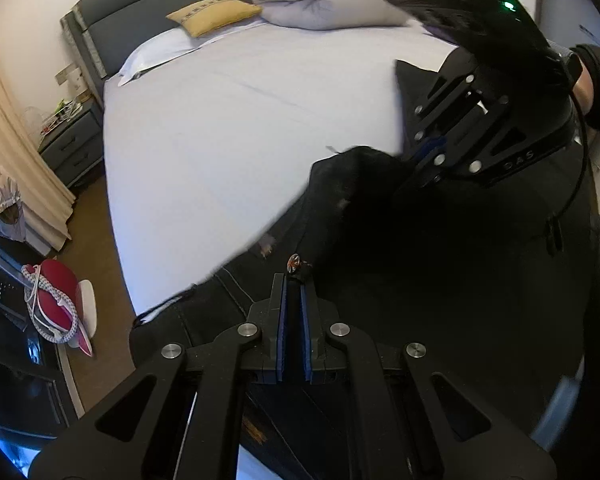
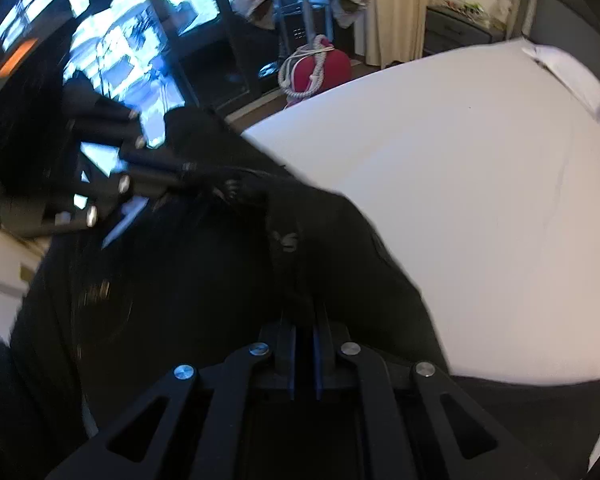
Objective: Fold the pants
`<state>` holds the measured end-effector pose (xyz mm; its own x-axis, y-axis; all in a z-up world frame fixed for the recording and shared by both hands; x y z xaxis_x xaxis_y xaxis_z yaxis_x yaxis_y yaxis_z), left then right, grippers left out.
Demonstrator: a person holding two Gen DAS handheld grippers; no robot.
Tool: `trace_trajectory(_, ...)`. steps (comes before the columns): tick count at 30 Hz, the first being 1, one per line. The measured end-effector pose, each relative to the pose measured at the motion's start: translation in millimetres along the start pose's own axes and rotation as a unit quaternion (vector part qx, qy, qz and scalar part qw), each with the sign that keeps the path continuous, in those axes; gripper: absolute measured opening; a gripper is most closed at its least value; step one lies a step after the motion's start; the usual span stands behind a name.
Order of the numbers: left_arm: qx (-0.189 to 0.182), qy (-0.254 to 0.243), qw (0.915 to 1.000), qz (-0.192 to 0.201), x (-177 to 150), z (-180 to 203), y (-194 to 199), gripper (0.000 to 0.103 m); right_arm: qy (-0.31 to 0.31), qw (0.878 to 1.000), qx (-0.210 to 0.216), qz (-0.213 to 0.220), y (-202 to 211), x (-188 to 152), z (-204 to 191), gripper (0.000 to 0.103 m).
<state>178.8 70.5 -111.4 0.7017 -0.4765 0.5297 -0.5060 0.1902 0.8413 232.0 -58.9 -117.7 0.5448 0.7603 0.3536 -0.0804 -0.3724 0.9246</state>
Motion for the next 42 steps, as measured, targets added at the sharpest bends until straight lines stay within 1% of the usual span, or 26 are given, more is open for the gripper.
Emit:
trace_trajectory(2,-0.002,-0.013,0.9999,-0.005,-16.4,20.5,9.1,0.005,0.015,1.000,-0.023,-0.004,7.8,-23.5,-19.1,0.008)
trace_trajectory(3,-0.006,-0.021,0.9997,-0.005,-23.7,30.0,12.3,0.005,0.028,0.999,-0.041,-0.009,11.7,-36.9,-27.7,0.008)
trace_trajectory(4,-0.017,-0.037,0.9992,-0.007,-33.2,45.7,18.3,0.005,0.040,0.998,-0.055,-0.014,14.3,-49.6,-37.4,0.008)
trace_trajectory(6,-0.023,-0.063,0.9977,-0.013,-48.4,70.5,23.6,0.005,0.059,0.995,-0.073,-0.017,19.8,-72.6,-57.6,0.008)
trace_trajectory(7,-0.025,-0.088,0.9955,-0.025,-59.4,90.2,24.8,0.005,0.073,0.993,-0.088,-0.024,20.9,-84.3,-71.0,0.008)
trace_trajectory(9,-0.023,-0.119,0.9919,-0.040,-74.5,113.5,23.9,0.005,0.098,0.988,-0.113,-0.033,21.2,-100.7,-86.9,0.008)
trace_trajectory(10,-0.025,-0.131,0.9898,-0.050,-84.0,126.4,23.7,0.005,0.118,0.984,-0.130,-0.041,20.2,-109.7,-99.0,0.008)
trace_trajectory(13,-0.033,-0.133,0.9887,-0.060,-98.9,145.1,26.4,0.005,0.163,0.971,-0.166,-0.059,15.2,-128.9,-122.2,0.008)
trace_trajectory(14,-0.033,-0.133,0.9887,-0.061,-101.9,148.2,27.6,0.005,0.179,0.966,-0.177,-0.066,13.3,-134.9,-131.8,0.008)
trace_trajectory(19,-0.033,-0.131,0.9887,-0.065,-111.4,158.2,40.0,0.003,0.222,0.951,-0.202,-0.077,4.1,-150.0,-176.9,0.008)
trace_trajectory(23,-0.041,-0.137,0.9873,-0.070,-118.9,163.7,48.2,0.003,0.228,0.946,-0.217,-0.081,-0.7,-156.8,-191.7,0.008)
trace_trajectory(25,-0.041,-0.143,0.9863,-0.071,-125.7,166.8,51.6,0.003,0.226,0.944,-0.225,-0.084,-7.0,-154.5,-199.5,0.008)
trace_trajectory(30,-0.049,-0.144,0.9859,-0.070,-127.4,174.0,55.7,0.003,0.232,0.938,-0.241,-0.091,-9.5,-166.1,-219.8,0.008)
trace_trajectory(31,-0.048,-0.148,0.9853,-0.070,-128.3,171.6,57.6,0.003,0.234,0.936,-0.245,-0.093,-14.6,-161.6,-222.5,0.008)
trace_trajectory(34,-0.042,-0.163,0.9829,-0.075,-132.2,173.4,58.4,0.003,0.236,0.934,-0.250,-0.096,-14.6,-166.2,-233.0,0.008)
trace_trajectory(36,-0.042,-0.162,0.9829,-0.077,-133.0,175.2,57.7,0.003,0.235,0.934,-0.252,-0.097,-17.6,-163.0,-229.3,0.008)
trace_trajectory(42,-0.038,-0.160,0.9833,-0.078,-138.4,175.2,56.3,0.003,0.227,0.935,-0.255,-0.096,-18.7,-171.3,-225.4,0.008)
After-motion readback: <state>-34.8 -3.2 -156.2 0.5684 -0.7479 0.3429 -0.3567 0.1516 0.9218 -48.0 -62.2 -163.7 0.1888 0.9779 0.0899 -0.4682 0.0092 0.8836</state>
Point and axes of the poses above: each gripper's, at about its wrist camera, not at the fingertips, and y roughly against the way its jaws point, z to its right, x to its top, the point moved 3 cm from there along -y, roughly the way its jaws point, and after that the axes turned 3 degrees about -z, right-handed, at the moved point
